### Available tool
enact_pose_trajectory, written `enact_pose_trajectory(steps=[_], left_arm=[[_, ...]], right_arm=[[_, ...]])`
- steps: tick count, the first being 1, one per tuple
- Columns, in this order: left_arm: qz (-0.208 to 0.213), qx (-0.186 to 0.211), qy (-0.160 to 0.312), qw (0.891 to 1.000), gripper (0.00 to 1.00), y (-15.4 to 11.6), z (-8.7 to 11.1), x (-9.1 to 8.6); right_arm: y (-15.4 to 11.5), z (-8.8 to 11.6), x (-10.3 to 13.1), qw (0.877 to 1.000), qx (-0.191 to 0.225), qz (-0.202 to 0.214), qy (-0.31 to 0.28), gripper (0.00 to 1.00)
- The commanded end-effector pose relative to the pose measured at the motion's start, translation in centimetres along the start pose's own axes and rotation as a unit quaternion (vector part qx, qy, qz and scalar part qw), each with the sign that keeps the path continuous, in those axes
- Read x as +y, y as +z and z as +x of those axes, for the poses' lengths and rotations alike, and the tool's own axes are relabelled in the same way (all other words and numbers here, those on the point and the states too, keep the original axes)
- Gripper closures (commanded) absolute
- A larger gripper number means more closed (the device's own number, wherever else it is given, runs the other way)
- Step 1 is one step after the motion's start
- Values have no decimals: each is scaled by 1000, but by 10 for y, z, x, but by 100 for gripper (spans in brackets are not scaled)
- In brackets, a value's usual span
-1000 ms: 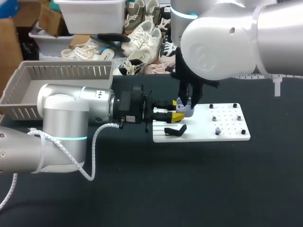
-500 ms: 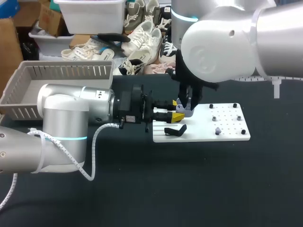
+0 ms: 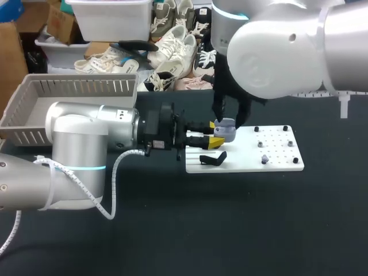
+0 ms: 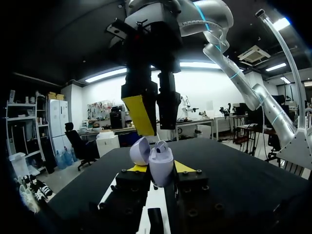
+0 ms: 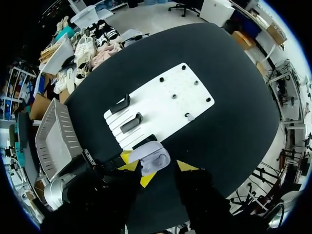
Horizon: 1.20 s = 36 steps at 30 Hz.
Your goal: Pick up each earbud case from the left stands, insert the matching earbuds, close the lid, and place the case in the box.
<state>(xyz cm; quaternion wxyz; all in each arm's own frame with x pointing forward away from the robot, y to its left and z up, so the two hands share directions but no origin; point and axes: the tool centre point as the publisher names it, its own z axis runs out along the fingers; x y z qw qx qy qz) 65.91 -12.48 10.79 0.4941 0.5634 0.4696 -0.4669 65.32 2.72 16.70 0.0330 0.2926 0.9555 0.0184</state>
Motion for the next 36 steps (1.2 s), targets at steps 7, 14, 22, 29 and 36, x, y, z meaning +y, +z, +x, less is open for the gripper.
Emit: enact_pose_trajectory(steps=[7,14,22,29,36], left_arm=[[0,0,0,1000,100,0,1,0],[0,0,0,1000,100,0,1,0],[0,0,0,1000,100,0,1,0],[0,0,0,1000,100,0,1,0],[0,0,0,1000,100,0,1,0]], right_arm=[[-6,-14,-66,994,8,-105,-25,58],[10,-25,-88,985,-5,-143,-100,43],[35,-38,-97,982,-8,-128,-141,53],[61,-44,-96,981,10,-112,-157,45],[80,-50,-90,988,16,-89,-129,38]])
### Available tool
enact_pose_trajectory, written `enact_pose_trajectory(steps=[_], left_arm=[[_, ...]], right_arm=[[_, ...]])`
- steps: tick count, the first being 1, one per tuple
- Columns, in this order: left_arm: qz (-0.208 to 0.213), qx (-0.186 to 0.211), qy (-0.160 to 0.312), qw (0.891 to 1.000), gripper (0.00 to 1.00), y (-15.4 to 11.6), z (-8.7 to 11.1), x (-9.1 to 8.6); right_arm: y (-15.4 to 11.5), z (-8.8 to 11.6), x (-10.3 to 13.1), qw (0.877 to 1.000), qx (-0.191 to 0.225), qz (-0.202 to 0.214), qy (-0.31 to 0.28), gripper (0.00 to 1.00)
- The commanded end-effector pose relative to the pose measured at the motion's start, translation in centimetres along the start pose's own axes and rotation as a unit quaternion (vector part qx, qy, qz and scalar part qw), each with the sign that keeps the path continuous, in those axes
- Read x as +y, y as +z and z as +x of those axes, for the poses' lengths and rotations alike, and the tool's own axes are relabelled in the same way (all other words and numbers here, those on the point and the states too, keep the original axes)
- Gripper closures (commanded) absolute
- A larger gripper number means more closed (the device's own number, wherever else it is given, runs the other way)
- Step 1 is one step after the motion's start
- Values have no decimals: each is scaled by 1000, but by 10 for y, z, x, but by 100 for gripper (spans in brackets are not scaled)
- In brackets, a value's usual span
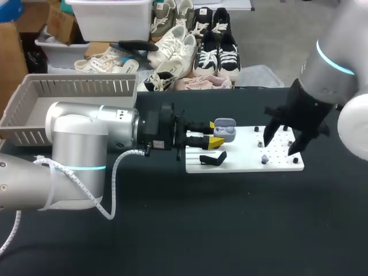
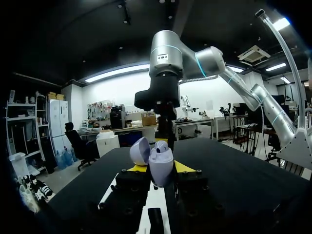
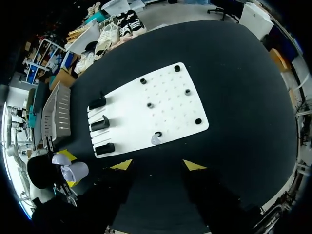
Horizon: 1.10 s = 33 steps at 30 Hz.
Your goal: Pick up each earbud case from the left stands, insert the matching earbuds, close the lid, and place the case in the box.
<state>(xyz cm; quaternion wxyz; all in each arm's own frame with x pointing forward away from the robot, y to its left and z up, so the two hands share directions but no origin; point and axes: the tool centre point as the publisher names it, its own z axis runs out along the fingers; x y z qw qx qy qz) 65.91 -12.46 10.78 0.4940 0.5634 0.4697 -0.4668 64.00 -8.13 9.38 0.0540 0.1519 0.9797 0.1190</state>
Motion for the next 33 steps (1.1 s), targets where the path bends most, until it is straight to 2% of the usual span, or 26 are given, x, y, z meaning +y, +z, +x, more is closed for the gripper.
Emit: enact_pose_trajectory(steps=[1,5,8,18,33], left_arm=[[0,-1,0,1000,100,0,1,0],[0,-1,0,1000,100,0,1,0],[0,-1,0,1000,100,0,1,0],[0,-1,0,1000,100,0,1,0],[0,-1,0,1000,100,0,1,0]], right_arm=[[13,-7,8,1000,4,20,17,43],[23,-6,8,999,17,30,41,44],[31,-7,5,997,22,37,60,51],[44,-5,4,995,31,49,83,55],[61,-12,5,993,38,58,100,54]])
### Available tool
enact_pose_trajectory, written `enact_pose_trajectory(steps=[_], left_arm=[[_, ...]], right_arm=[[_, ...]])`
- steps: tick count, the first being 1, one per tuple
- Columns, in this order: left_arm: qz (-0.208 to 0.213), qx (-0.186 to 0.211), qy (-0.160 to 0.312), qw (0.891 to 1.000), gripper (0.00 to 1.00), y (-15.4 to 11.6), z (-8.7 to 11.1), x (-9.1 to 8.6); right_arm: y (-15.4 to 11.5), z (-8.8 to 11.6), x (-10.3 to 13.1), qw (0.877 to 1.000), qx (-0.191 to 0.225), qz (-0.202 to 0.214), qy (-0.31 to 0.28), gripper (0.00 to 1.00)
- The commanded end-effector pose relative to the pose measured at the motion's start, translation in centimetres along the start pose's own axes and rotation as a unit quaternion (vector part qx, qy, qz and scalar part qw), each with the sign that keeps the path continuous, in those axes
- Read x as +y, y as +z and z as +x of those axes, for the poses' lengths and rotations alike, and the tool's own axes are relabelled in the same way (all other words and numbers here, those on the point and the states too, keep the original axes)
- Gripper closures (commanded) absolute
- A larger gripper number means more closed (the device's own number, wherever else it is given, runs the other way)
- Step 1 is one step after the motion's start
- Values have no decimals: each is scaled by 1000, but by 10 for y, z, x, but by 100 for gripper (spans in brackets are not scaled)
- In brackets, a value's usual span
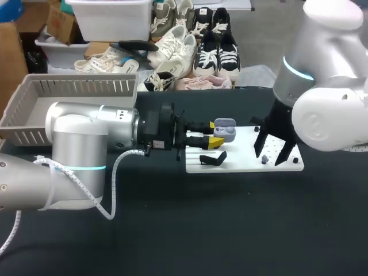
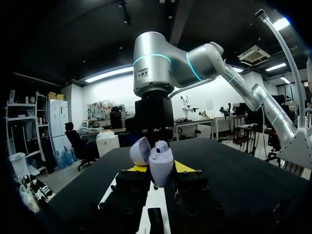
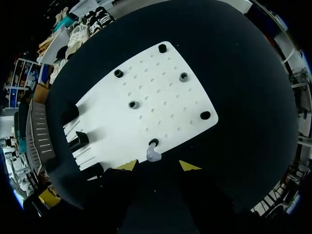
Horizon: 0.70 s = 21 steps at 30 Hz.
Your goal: Pick up each earbud case from the left stands, insert the matching earbuds, close the lid, and place the case in the box.
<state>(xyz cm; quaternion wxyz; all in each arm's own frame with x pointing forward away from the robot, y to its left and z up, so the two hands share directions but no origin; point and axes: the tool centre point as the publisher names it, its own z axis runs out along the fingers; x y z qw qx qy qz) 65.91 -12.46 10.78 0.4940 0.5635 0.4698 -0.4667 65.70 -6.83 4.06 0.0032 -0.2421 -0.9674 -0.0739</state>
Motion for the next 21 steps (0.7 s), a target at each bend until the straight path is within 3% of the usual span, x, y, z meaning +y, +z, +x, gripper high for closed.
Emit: enact_pose_trajectory(steps=[1,21], left_arm=[[0,-1,0,1000,100,0,1,0],[0,-1,0,1000,100,0,1,0]], right_arm=[[4,-4,3,1000,0,1,6,54],[13,-4,6,1000,0,-3,21,60]])
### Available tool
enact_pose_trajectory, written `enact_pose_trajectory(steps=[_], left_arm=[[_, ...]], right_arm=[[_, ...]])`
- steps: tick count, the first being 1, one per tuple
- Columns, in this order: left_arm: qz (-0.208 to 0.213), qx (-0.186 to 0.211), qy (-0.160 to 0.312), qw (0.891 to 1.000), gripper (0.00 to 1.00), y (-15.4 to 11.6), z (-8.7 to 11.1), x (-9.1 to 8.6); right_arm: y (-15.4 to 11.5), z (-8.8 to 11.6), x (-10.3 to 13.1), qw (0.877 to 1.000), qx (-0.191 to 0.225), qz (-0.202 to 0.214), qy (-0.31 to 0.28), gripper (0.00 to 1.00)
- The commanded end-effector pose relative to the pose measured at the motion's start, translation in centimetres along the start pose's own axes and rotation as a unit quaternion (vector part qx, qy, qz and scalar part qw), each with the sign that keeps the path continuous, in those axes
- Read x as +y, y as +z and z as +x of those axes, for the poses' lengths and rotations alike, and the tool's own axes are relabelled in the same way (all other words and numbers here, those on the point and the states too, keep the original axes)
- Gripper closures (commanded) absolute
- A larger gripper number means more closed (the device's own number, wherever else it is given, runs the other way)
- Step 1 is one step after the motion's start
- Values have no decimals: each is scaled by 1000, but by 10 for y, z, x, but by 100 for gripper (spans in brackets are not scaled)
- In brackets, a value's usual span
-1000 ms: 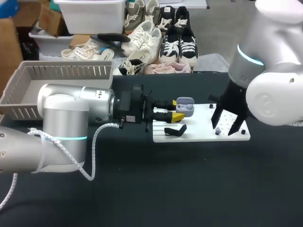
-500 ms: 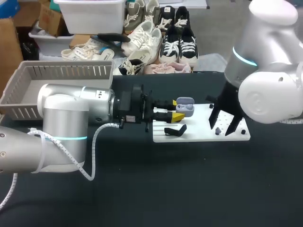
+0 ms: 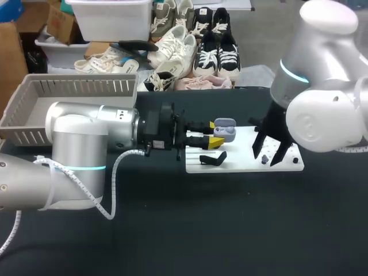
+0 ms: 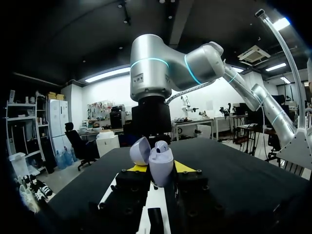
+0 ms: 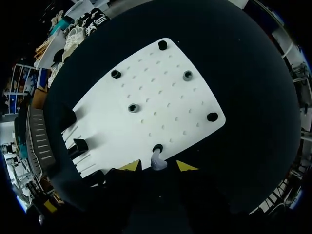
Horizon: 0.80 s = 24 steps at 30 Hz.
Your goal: Pick up each earbud case from the left stands, insert the matching earbuds, close the lid, and place the case in the box.
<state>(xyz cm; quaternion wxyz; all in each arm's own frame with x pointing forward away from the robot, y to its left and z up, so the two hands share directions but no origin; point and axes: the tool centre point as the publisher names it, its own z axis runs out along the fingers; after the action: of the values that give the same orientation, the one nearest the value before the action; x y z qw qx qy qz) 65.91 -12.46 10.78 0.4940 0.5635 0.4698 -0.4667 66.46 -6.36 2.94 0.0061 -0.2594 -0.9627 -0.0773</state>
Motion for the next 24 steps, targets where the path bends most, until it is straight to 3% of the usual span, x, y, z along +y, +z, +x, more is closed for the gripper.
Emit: enact_pose_trajectory(steps=[1,7,11,19,24], left_arm=[[0,-1,0,1000,100,0,1,0],[0,-1,0,1000,100,0,1,0],[0,-1,0,1000,100,0,1,0],[0,-1,0,1000,100,0,1,0],[0,-1,0,1000,100,0,1,0]], right_arm=[[1,1,0,1000,-2,0,3,61],[1,0,0,1000,-3,0,5,64],[2,0,1,1000,-2,0,6,72],[4,-1,2,1000,-2,4,5,72],[4,-2,2,1000,-3,6,5,78]])
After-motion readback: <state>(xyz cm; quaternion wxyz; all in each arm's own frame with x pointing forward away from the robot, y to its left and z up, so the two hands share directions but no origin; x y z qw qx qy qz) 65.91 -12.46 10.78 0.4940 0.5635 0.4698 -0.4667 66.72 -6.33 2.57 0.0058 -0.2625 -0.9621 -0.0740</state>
